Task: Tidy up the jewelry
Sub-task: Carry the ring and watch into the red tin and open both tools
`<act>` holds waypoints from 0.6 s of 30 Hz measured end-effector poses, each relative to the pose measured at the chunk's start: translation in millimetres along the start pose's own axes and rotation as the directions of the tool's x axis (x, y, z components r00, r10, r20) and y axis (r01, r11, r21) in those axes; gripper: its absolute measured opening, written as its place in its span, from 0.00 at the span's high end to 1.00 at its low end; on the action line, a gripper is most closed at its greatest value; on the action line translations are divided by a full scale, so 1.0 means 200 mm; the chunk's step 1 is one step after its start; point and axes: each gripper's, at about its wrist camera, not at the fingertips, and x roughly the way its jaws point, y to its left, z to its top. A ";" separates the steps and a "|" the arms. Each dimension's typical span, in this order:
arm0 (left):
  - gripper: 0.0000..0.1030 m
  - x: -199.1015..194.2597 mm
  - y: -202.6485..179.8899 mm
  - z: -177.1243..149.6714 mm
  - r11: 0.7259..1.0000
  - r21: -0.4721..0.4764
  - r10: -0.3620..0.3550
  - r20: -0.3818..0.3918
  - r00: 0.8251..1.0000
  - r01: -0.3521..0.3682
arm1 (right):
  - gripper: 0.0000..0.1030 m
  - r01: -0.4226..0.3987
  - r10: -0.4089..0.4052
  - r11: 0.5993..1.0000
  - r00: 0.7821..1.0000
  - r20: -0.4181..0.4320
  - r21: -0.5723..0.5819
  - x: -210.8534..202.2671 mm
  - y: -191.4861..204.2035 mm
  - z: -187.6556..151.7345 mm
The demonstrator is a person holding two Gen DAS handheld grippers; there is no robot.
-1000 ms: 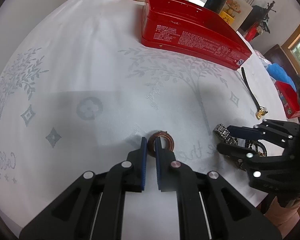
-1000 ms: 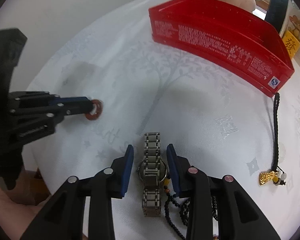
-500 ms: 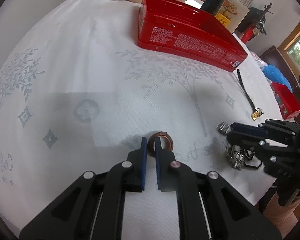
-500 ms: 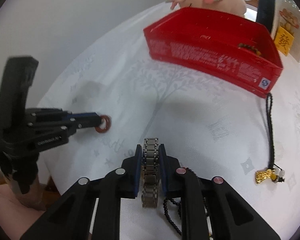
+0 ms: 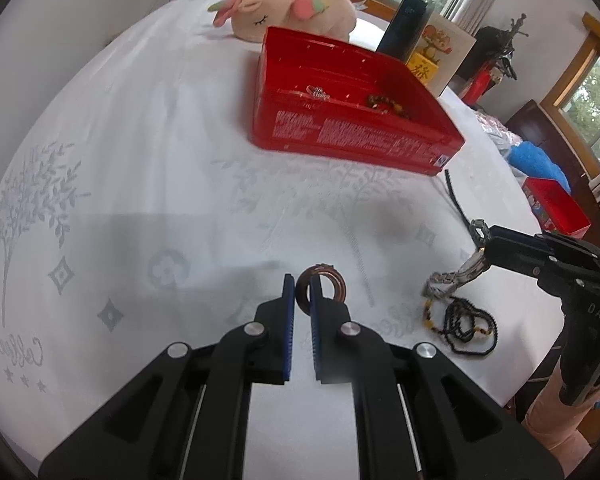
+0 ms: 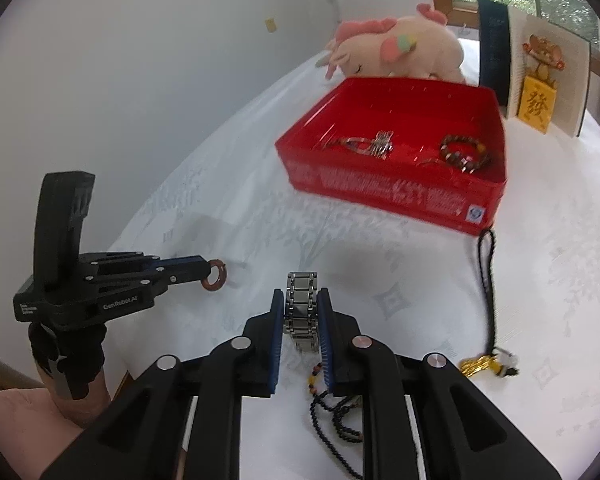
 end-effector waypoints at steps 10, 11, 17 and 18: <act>0.94 -0.08 -0.11 0.17 0.998 0.057 -0.014 0.049 0.999 0.011 | 0.84 0.036 -0.037 0.999 0.997 0.064 0.022 -0.08 -0.08 0.14; 0.94 -0.08 -0.13 0.18 0.998 0.062 -0.015 0.051 0.999 0.012 | 0.84 0.037 -0.039 0.999 0.997 0.068 0.025 -0.08 -0.09 0.15; 0.94 -0.09 -0.20 0.35 0.996 0.085 -0.037 0.069 0.997 0.031 | 0.84 0.060 -0.065 0.997 0.991 0.114 0.054 -0.12 -0.17 0.31; 0.94 -0.09 -0.21 0.39 0.995 0.090 -0.040 0.078 0.996 0.033 | 0.84 0.059 -0.066 0.997 0.991 0.119 0.057 -0.12 -0.19 0.33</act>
